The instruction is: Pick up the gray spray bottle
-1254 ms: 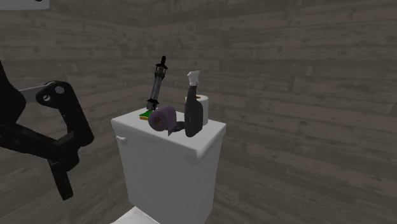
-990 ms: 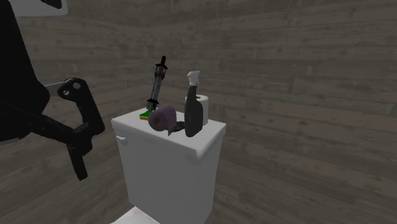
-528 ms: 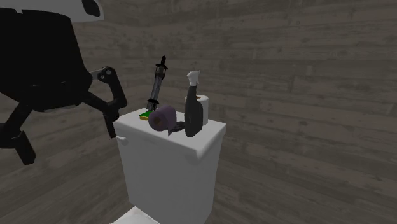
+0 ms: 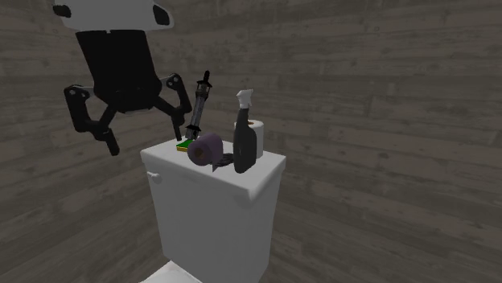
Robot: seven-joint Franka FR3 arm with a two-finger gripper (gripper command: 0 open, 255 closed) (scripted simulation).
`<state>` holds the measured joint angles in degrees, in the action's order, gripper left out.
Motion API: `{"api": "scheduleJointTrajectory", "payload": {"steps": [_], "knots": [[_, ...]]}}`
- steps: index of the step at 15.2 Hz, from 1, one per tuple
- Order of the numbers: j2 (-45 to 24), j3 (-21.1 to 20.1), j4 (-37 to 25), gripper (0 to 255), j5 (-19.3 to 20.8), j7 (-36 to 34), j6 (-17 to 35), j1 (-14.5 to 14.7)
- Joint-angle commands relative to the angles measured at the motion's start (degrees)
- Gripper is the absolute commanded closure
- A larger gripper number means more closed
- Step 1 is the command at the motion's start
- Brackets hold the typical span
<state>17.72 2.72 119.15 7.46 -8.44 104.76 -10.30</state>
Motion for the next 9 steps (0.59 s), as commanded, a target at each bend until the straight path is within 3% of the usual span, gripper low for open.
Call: {"api": "scheduleJointTrajectory", "payload": {"steps": [1, 9], "knots": [[-2.4, 0.5, -2.6, 0, 1.0, -1.9, 0.7, -1.1], [-13.3, 3.3, -15.8, 0, 4.0, -8.3, 1.7, -5.1]]}}
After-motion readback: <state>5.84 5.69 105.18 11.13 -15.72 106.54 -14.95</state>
